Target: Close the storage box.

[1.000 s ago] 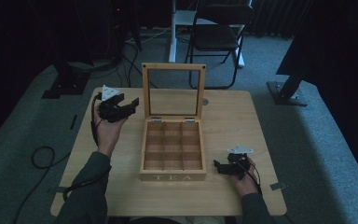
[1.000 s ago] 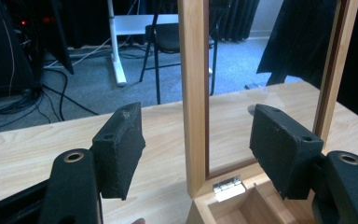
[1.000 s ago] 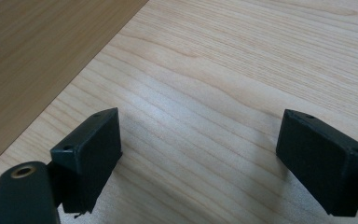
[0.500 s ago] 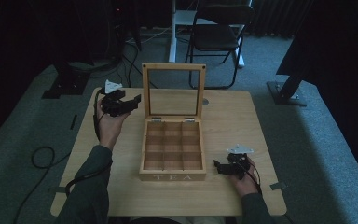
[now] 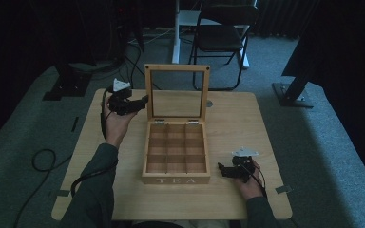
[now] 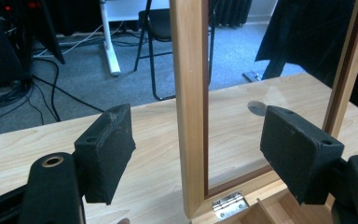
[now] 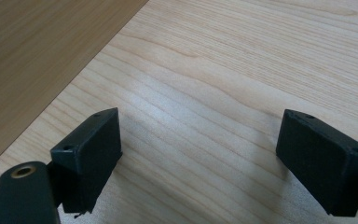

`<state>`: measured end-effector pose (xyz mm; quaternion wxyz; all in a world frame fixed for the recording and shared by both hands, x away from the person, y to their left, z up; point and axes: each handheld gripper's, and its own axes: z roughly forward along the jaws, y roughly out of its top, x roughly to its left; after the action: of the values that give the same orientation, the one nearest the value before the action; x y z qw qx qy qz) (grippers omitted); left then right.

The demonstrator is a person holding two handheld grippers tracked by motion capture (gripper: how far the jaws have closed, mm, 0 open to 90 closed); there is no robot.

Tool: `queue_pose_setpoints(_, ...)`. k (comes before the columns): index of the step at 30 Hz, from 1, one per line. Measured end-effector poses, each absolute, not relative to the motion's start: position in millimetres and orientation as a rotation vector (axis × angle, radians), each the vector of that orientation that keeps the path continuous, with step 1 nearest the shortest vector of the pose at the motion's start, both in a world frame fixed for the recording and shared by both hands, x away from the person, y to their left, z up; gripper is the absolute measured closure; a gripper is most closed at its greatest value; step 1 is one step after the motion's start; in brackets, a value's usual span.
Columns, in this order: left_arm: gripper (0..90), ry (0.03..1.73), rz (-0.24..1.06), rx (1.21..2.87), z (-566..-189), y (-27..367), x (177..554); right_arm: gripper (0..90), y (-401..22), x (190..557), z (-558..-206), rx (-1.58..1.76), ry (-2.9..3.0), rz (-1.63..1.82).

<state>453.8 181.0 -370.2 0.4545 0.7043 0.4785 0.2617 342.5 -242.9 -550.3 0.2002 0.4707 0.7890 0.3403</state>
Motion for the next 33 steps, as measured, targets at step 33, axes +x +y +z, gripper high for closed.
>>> queue_pose_setpoints(33,26.8,1.154,0.629,1.804,-393,149,507,13.6,-243,342,-550,1.318,2.204,0.95)
